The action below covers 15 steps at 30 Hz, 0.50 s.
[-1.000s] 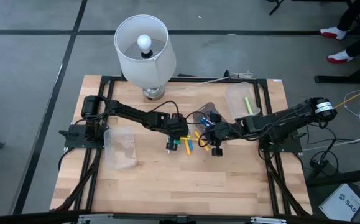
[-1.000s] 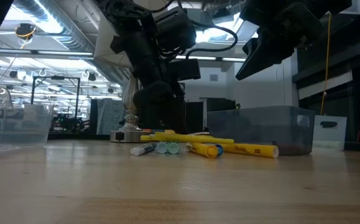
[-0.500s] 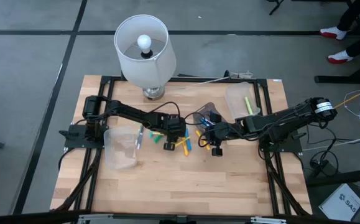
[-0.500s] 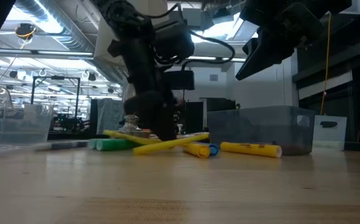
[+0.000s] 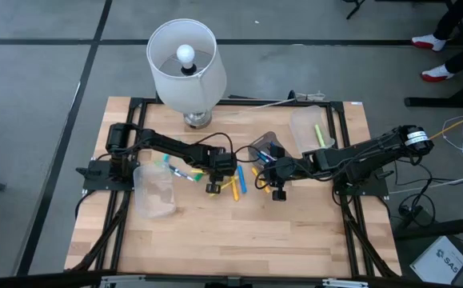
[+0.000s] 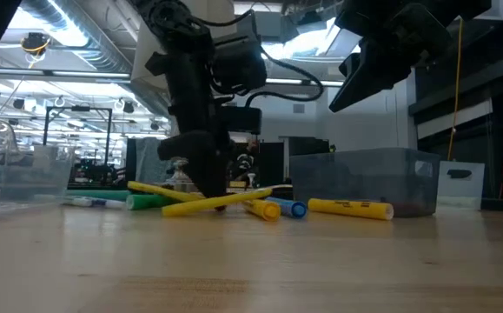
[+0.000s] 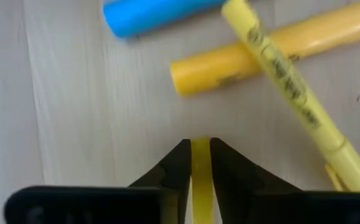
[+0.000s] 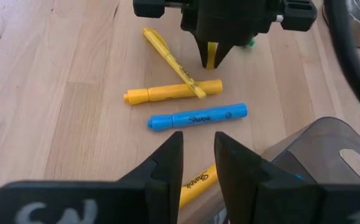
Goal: Pick & Place Markers
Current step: Put the yellow pen into the left transparent bin
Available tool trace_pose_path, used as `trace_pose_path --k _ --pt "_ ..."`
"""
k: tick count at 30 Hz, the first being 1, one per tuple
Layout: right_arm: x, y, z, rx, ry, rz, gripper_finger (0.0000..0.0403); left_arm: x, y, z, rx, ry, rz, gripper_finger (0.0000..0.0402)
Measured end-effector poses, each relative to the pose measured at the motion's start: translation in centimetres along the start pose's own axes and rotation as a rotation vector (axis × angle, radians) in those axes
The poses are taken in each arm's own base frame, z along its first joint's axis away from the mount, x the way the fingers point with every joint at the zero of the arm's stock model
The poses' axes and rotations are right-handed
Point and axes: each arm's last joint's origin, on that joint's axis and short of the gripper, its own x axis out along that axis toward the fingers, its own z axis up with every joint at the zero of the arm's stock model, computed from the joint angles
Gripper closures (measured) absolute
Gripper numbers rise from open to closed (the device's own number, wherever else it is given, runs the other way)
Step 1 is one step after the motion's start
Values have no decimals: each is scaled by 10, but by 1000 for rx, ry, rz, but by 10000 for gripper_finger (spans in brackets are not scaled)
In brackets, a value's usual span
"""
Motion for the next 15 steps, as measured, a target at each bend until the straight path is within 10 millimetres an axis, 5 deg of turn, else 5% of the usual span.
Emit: trace_pose_path --k 9,15 --pt "0 0 0 0 1 0 312 -1 -1 -9 -30 97 -9 289" --pt "0 0 0 -1 1 0 312 -2 -2 -13 -28 137 -24 307"
